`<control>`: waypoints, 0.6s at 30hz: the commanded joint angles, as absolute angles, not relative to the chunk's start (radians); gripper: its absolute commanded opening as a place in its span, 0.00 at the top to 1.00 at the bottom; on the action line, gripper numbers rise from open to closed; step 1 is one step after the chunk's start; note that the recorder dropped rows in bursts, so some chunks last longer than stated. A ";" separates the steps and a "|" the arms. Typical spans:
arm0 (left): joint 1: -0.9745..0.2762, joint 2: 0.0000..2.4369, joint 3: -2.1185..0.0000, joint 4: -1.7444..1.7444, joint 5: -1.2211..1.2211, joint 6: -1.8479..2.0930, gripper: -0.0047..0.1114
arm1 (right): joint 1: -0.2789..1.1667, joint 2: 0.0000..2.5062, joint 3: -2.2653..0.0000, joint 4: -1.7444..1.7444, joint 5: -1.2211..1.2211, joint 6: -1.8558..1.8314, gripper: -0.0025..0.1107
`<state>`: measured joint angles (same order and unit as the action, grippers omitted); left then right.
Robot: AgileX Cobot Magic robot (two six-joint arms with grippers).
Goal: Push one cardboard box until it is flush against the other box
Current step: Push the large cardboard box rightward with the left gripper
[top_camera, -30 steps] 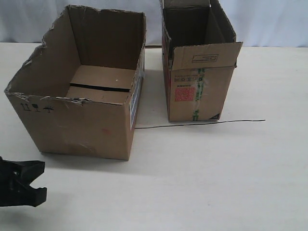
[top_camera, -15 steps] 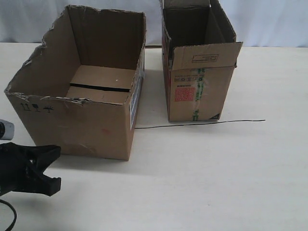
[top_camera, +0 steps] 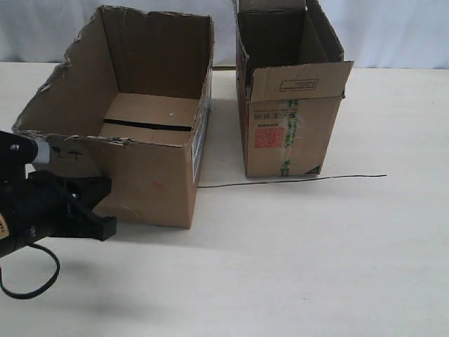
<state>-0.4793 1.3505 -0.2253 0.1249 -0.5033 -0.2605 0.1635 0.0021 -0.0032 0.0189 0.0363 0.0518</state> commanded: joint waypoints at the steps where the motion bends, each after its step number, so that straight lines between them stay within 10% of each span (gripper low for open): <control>1: -0.487 1.404 -0.275 0.118 -0.507 -0.259 0.96 | 0.165 0.000 0.000 0.011 0.028 0.050 0.93; 18: -0.487 1.468 -0.347 0.116 -0.542 -0.233 0.96 | 0.165 0.000 0.000 0.011 0.028 0.050 0.93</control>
